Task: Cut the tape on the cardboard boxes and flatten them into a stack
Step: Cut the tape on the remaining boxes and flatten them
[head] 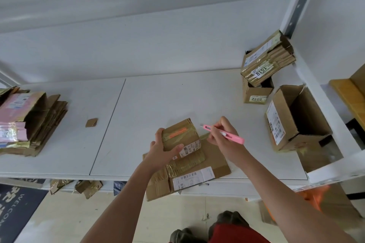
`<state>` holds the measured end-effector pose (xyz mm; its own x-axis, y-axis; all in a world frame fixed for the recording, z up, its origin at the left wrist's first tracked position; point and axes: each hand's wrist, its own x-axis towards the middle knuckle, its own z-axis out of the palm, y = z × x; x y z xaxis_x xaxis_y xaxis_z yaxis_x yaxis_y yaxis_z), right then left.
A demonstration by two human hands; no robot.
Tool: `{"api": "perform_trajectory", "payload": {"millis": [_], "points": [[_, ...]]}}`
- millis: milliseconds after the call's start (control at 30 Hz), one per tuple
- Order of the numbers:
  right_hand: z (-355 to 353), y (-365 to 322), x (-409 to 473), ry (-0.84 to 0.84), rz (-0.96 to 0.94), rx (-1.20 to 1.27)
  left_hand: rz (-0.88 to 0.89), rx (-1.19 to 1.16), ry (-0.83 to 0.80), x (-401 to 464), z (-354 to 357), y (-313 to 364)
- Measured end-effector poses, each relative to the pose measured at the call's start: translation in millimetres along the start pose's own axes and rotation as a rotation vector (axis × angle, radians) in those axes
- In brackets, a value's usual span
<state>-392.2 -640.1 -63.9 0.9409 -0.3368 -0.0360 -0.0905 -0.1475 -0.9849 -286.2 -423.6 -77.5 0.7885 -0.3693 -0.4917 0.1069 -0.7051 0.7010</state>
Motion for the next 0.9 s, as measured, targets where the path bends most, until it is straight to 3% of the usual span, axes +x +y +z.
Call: {"api": "perform_trajectory", "payload": {"millis": [367,900], "points": [[29.7,10.5,7.2,0.084,0.043,0.061,0.014,-0.003,0.056,-5.4,5.3,0.9],[1.5,9.7,-8.1,-0.083,0.093,0.056,-0.011,0.010,0.051,-5.8,3.5,4.3]]}}
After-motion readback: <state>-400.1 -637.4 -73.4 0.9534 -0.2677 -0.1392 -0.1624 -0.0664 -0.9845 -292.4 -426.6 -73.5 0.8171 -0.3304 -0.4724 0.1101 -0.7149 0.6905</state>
